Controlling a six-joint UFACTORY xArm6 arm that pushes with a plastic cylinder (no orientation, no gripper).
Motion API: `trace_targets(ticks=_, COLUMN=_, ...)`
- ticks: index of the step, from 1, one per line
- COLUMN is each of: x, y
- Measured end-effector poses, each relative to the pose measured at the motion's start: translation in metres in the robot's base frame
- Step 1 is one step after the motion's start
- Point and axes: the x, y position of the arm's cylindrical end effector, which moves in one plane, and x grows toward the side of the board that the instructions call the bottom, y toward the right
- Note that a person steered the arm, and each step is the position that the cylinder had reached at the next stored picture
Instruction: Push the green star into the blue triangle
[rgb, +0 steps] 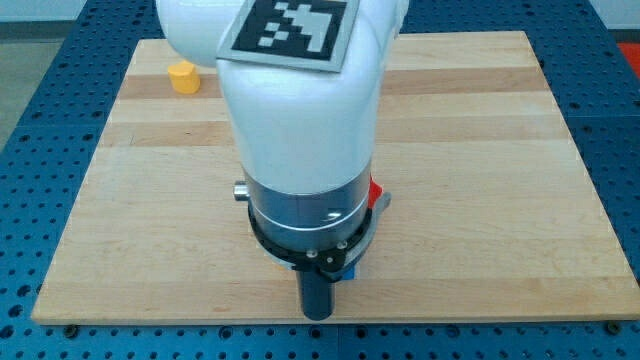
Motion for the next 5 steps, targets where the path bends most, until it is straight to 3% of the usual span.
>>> trace_targets(ticks=2, x=-0.063, y=-0.008)
trace_targets(ticks=3, x=-0.065, y=-0.008)
trace_targets(ticks=4, x=-0.108, y=-0.008)
trace_targets(ticks=5, x=-0.108, y=-0.009)
